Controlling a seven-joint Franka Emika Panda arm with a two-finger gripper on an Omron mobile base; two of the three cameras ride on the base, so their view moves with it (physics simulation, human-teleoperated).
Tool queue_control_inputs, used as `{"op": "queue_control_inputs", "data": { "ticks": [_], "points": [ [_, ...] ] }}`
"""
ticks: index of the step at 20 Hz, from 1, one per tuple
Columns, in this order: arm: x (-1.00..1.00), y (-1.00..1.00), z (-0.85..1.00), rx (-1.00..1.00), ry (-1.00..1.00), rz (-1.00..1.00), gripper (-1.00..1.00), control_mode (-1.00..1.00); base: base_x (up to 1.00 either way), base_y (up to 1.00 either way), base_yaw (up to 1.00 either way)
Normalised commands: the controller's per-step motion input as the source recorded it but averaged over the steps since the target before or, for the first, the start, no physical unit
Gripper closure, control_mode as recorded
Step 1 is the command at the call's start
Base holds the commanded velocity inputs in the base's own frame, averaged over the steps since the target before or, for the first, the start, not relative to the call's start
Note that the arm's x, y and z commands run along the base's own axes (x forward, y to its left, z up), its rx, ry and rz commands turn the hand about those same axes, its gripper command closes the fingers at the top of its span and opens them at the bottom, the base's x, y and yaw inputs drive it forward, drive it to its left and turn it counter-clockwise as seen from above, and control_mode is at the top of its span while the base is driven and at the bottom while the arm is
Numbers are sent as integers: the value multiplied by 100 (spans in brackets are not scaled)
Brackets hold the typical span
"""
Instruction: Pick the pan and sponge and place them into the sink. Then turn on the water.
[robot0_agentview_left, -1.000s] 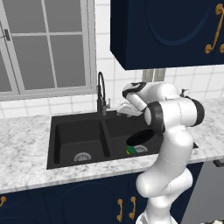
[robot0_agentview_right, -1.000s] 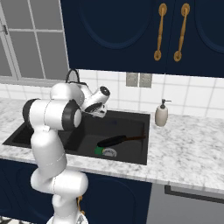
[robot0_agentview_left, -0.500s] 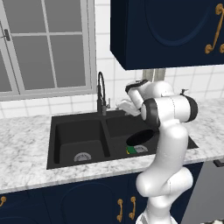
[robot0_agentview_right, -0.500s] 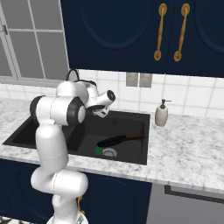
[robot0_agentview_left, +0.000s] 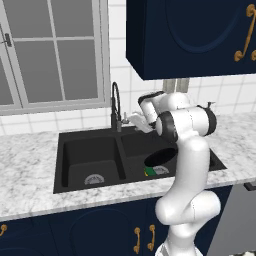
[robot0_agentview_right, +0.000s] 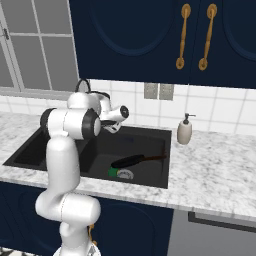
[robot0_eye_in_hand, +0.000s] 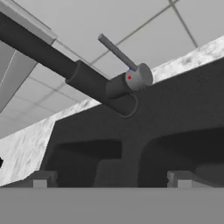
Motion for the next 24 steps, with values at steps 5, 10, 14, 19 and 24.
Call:
{"op": "queue_control_inputs", "data": {
  "ticks": [5,10,14,19,24],
  "points": [
    [60,1,-9,7,4,-2,-100,-100,0,0,0],
    [52,0,-9,5,2,0,-100,-100,0,0,0],
    [45,0,-15,2,3,-1,-100,-100,0,0,0],
    [30,1,-15,1,2,0,-100,-100,0,0,0],
    [22,6,-11,2,0,0,-100,-100,0,0,0]
  ]
}}
